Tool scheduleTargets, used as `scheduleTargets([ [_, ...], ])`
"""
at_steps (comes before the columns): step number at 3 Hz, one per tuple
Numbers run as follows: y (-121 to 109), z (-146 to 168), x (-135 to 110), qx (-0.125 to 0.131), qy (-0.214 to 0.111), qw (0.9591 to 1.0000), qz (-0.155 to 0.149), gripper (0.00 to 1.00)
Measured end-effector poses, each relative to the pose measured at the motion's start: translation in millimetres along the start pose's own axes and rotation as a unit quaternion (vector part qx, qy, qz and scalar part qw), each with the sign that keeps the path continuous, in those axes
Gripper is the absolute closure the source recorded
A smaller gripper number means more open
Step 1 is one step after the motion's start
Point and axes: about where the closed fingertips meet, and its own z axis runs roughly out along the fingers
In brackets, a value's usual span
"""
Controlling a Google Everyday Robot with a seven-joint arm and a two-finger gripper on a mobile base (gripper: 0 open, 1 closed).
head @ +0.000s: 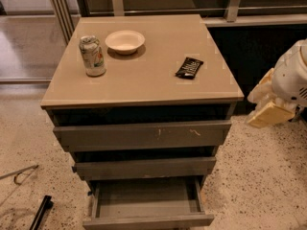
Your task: Close bottom drawer
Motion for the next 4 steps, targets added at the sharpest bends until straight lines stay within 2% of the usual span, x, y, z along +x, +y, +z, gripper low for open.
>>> scheduleTargets([
  [1,23.3,85.0,37.4,-0.047,-0.024,0.9972,0.053,0.84],
  [2,47.2,143.8,65.7,-0.104,-0.022,0.99,0.093,1.0],
  [3,46.1,139.7,63.2,-0.101,-0.02,0.991,0.085,1.0],
  [4,59.6,165.8,77.5,-0.104,-0.032,0.9901,0.089,1.0],
])
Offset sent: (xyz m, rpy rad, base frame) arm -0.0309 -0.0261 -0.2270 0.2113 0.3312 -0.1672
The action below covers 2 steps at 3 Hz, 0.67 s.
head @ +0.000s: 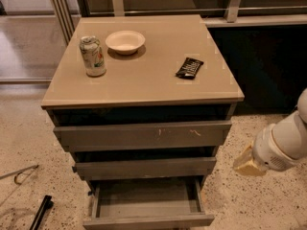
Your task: Close bottom drawer
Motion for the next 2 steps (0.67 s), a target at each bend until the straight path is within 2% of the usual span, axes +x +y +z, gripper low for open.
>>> scheduleTargets([
  [1,22.2,84.8,47.4,-0.036,-0.058,0.9976,0.012,1.0],
  [2,31.3,148.6,80.7,-0.071,-0.118,0.9903,0.022,1.0],
])
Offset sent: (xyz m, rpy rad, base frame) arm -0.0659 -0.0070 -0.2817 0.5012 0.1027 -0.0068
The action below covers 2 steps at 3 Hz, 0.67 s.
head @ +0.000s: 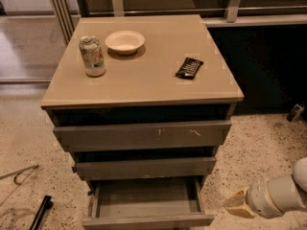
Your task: Close bottom drawer
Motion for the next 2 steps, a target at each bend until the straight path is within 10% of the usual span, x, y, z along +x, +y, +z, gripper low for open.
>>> scheduleTargets([
  [2,8.9,48.3,27.8,-0.042,-0.024,0.9988,0.012,1.0],
])
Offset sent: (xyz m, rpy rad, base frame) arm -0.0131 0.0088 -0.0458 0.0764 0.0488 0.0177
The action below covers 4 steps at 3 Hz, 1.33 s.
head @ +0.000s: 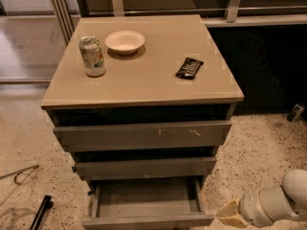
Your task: Close bottom drawer
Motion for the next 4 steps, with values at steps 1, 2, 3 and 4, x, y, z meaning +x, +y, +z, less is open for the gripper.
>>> scheduleTargets([
  [1,1.2,29.2,12.2,0.01,-0.002,0.9997,-0.022,1.0],
  [2,3.0,78.3,26.3,0.013,-0.002,0.9983,-0.057,1.0],
  [3,-4.5,129.1,38.2,0.017,0.001,0.996,-0.088,1.0],
  [4,-22.7,184.1,53.6,0.024,0.021,0.9934,-0.111,1.0],
])
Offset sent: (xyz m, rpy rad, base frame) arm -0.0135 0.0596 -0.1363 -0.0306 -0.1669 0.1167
